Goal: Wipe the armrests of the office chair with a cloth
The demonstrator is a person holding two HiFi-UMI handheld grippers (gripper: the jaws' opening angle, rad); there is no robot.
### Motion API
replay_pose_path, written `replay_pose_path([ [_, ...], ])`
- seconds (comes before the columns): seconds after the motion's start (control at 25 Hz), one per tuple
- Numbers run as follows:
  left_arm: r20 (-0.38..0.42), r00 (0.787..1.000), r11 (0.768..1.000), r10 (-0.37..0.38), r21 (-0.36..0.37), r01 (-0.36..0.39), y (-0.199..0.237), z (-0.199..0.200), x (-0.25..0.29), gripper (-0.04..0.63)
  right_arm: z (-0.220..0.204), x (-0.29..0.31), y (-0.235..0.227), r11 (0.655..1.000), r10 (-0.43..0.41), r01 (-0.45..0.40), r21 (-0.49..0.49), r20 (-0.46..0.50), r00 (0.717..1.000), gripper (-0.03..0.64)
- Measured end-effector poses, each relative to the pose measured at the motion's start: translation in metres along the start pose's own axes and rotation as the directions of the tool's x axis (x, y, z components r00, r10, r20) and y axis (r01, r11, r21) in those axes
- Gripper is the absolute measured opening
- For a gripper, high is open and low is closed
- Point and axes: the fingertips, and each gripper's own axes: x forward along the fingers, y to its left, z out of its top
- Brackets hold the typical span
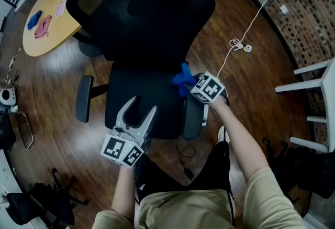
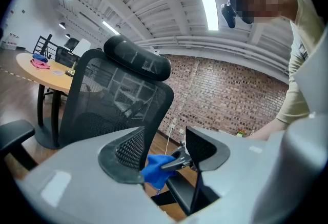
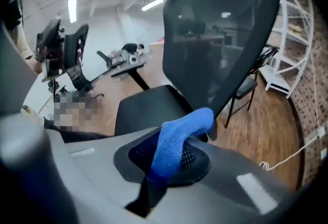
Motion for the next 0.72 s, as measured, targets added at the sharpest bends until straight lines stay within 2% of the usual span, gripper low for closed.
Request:
replay_pose_path([
  [0.08,-0.003,1.0,1.0,0.001,0.003,-0.001,0.001,0.0,-0.003,0.235,-0.007,0.012,0.015,0.998,0.042,-0.046,-0.035,-0.092,0.995,0.017],
  [0.28,-0.004,1.0,1.0,0.01,-0.007,-0.01,0.007,-0.004,-0.011,0.235,-0.027,0.018,0.093,0.967,0.22,-0.238,-0.087,-0.179,0.959,0.017],
  [0.4,-0.002,1.0,1.0,0.011,-0.013,-0.011,0.007,-0.005,-0.012,0.235,-0.052,0.014,0.159,0.924,0.334,-0.364,-0.118,-0.216,0.917,0.017],
  [0.52,-0.006,1.0,1.0,0.008,-0.018,-0.008,0.008,-0.007,-0.012,0.233,-0.078,0.004,0.229,0.867,0.457,-0.484,-0.12,-0.201,0.867,0.017],
  [0.6,-0.008,1.0,1.0,0.005,-0.02,-0.005,0.009,-0.007,-0.009,0.233,-0.094,-0.008,0.255,0.848,0.497,-0.52,-0.098,-0.191,0.847,0.017],
  [0.72,-0.012,1.0,1.0,0.003,-0.017,-0.003,0.01,-0.008,-0.004,0.233,-0.134,-0.022,0.256,0.862,0.482,-0.505,-0.047,-0.234,0.844,0.017],
])
